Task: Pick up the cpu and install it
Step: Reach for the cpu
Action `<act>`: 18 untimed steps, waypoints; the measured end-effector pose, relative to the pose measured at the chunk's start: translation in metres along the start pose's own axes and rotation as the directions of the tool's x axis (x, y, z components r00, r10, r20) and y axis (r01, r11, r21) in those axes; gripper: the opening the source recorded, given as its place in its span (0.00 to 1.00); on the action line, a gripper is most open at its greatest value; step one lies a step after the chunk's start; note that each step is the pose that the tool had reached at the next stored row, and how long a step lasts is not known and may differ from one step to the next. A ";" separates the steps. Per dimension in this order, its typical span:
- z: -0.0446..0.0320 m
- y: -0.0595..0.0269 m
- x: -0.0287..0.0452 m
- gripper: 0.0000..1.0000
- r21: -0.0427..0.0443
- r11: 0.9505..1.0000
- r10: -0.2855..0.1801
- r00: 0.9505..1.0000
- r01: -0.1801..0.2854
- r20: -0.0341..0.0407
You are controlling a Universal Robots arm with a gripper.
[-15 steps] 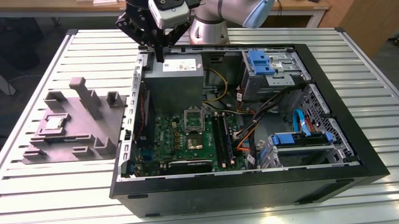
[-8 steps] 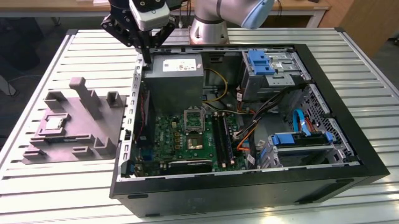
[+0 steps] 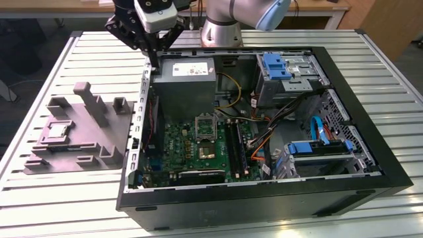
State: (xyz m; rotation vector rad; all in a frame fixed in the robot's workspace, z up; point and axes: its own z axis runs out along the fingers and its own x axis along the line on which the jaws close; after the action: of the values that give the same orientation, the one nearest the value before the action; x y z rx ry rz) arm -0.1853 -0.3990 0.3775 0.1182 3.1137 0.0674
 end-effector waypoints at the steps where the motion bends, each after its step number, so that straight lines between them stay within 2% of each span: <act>1: 0.0000 0.0000 0.0006 0.11 0.000 1.000 0.000 1.000 0.000 0.000; 9: -0.0001 -0.0002 0.0022 0.11 0.000 1.000 0.000 1.000 0.000 0.000; 18: -0.0002 -0.0007 0.0088 0.11 0.000 1.000 0.000 1.000 0.000 0.000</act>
State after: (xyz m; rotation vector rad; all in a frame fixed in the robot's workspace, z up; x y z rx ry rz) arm -0.1942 -0.3989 0.3776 0.1180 3.1136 0.0676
